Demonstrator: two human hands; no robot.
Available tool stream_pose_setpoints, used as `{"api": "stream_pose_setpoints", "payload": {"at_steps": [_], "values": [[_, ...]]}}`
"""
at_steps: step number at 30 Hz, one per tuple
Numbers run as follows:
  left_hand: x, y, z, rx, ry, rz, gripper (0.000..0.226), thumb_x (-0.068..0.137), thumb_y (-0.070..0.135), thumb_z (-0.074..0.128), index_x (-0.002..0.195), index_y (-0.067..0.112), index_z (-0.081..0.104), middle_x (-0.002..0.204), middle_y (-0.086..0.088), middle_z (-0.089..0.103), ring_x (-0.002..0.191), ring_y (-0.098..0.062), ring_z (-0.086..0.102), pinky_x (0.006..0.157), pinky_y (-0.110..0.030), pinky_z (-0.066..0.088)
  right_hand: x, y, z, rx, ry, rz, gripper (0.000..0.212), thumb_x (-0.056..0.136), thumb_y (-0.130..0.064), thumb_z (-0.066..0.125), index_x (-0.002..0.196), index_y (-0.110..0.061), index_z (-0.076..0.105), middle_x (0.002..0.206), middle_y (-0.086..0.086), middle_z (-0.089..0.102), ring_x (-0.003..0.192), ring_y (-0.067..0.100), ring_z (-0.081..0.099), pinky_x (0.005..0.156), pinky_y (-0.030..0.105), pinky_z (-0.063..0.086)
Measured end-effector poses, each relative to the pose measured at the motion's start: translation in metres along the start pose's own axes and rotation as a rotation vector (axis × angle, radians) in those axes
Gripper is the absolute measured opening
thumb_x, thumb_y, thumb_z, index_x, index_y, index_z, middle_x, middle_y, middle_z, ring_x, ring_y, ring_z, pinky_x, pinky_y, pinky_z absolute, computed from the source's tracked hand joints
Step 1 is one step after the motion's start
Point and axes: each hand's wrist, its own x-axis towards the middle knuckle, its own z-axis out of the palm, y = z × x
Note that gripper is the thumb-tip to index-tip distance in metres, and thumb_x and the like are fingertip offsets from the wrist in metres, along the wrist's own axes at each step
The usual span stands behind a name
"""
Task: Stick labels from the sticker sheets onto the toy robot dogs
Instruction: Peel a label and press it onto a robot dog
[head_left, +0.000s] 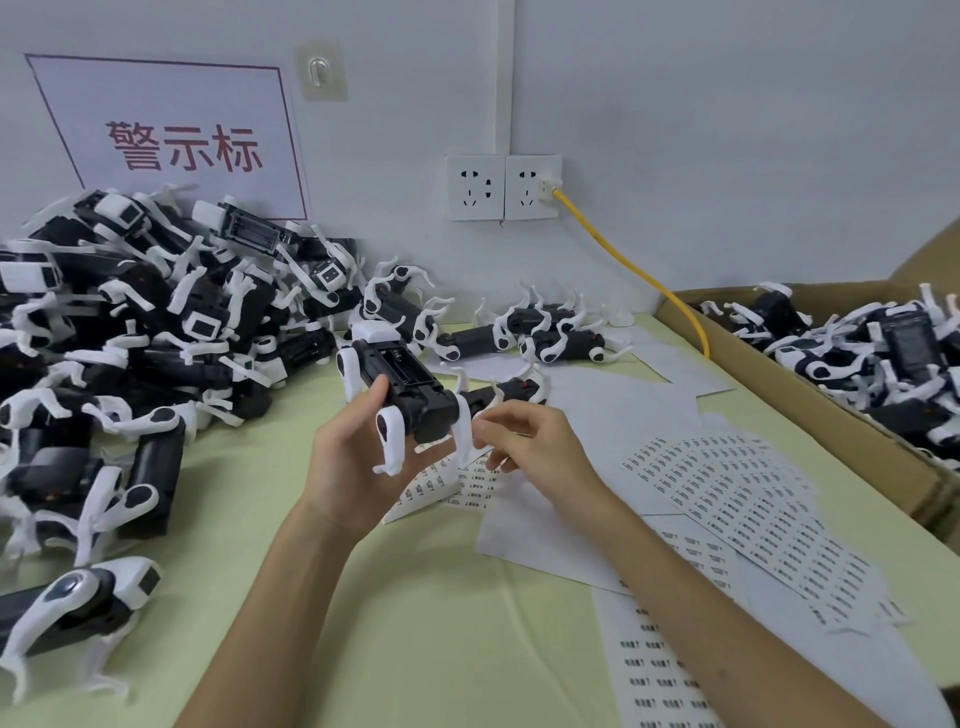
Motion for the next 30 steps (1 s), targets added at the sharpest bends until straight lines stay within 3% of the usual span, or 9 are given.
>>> {"api": "stream_pose_setpoints", "payload": {"at_steps": [4, 8, 13, 16, 20, 22, 25, 27, 30], "values": [[-0.001, 0.002, 0.005, 0.099, -0.002, 0.000, 0.041, 0.080, 0.047, 0.081, 0.086, 0.009, 0.069, 0.096, -0.013, 0.071, 0.100, -0.035, 0.070, 0.097, -0.054, 0.053, -0.001, -0.001, 0.001, -0.003, -0.003, -0.005, 0.021, 0.092, -0.013, 0.073, 0.077, -0.028, 0.073, 0.069, -0.012, 0.072, 0.056, 0.007, 0.062, 0.060, 0.018, 0.049], [-0.002, 0.004, 0.009, 0.118, 0.029, 0.000, 0.039, 0.079, 0.048, 0.081, 0.084, 0.012, 0.068, 0.094, -0.014, 0.070, 0.097, -0.035, 0.069, 0.088, -0.047, 0.056, -0.001, -0.001, 0.000, -0.001, -0.008, -0.011, 0.035, 0.092, -0.013, 0.072, 0.065, -0.036, 0.074, 0.069, -0.012, 0.072, 0.056, 0.007, 0.061, 0.057, 0.015, 0.048], [-0.002, 0.002, 0.007, 0.090, 0.042, 0.010, 0.037, 0.088, 0.040, 0.074, 0.095, 0.007, 0.060, 0.094, -0.015, 0.071, 0.103, -0.037, 0.068, 0.100, -0.059, 0.049, 0.001, 0.001, 0.001, -0.036, -0.052, -0.003, 0.041, 0.095, -0.015, 0.069, 0.066, -0.043, 0.075, 0.069, -0.011, 0.072, 0.057, 0.006, 0.060, 0.058, 0.016, 0.048], [-0.004, 0.003, 0.010, 0.057, 0.037, 0.006, 0.054, 0.074, 0.043, 0.088, 0.066, 0.002, 0.054, 0.084, -0.017, 0.067, 0.101, -0.040, 0.068, 0.091, -0.051, 0.058, 0.002, 0.002, 0.000, -0.060, -0.055, -0.011, 0.041, 0.095, -0.013, 0.069, 0.065, -0.042, 0.074, 0.068, -0.012, 0.070, 0.056, 0.005, 0.060, 0.058, 0.015, 0.047], [-0.006, 0.000, 0.014, 0.116, -0.006, 0.016, 0.062, 0.099, 0.034, 0.054, 0.041, 0.012, 0.061, 0.079, -0.010, 0.070, 0.102, -0.031, 0.069, 0.088, -0.039, 0.058, 0.001, 0.005, 0.001, -0.133, -0.024, -0.019, 0.008, 0.093, -0.020, 0.073, 0.086, -0.019, 0.076, 0.076, -0.003, 0.072, 0.057, 0.007, 0.061, 0.063, 0.021, 0.048], [-0.005, 0.000, 0.012, 0.165, -0.029, -0.006, 0.066, 0.104, 0.032, 0.042, 0.047, 0.011, 0.069, 0.083, -0.005, 0.073, 0.103, -0.026, 0.069, 0.094, -0.039, 0.056, 0.001, 0.007, 0.002, -0.185, -0.002, -0.054, 0.009, 0.093, -0.020, 0.073, 0.089, -0.011, 0.076, 0.079, -0.002, 0.072, 0.057, 0.003, 0.058, 0.064, 0.021, 0.047], [-0.004, 0.001, 0.012, 0.154, 0.007, -0.010, 0.065, 0.090, 0.043, 0.072, 0.076, -0.020, 0.059, 0.100, -0.026, 0.057, 0.106, -0.037, 0.060, 0.103, -0.046, 0.051, -0.002, 0.006, 0.003, -0.263, 0.061, -0.136, 0.010, 0.093, -0.015, 0.071, 0.086, -0.010, 0.075, 0.076, -0.007, 0.070, 0.057, -0.001, 0.052, 0.061, 0.013, 0.039], [-0.003, 0.000, 0.012, 0.134, 0.060, 0.011, 0.073, 0.074, 0.049, 0.086, 0.107, -0.008, 0.054, 0.107, -0.034, 0.046, 0.102, -0.042, 0.049, 0.097, -0.046, 0.044, -0.003, 0.005, 0.004, -0.291, 0.115, -0.180, 0.011, 0.092, -0.012, 0.070, 0.082, -0.012, 0.071, 0.073, -0.009, 0.067, 0.057, -0.001, 0.052, 0.060, 0.011, 0.038], [0.001, -0.001, 0.012, 0.151, 0.075, 0.020, 0.022, 0.087, 0.039, 0.075, 0.096, 0.021, 0.069, 0.082, -0.030, 0.047, 0.092, -0.038, 0.034, 0.086, -0.044, 0.026, -0.002, 0.002, 0.002, -0.259, 0.194, -0.216, 0.016, 0.092, -0.011, 0.072, 0.079, -0.018, 0.068, 0.070, -0.010, 0.064, 0.058, 0.000, 0.052, 0.061, 0.012, 0.038]]}}
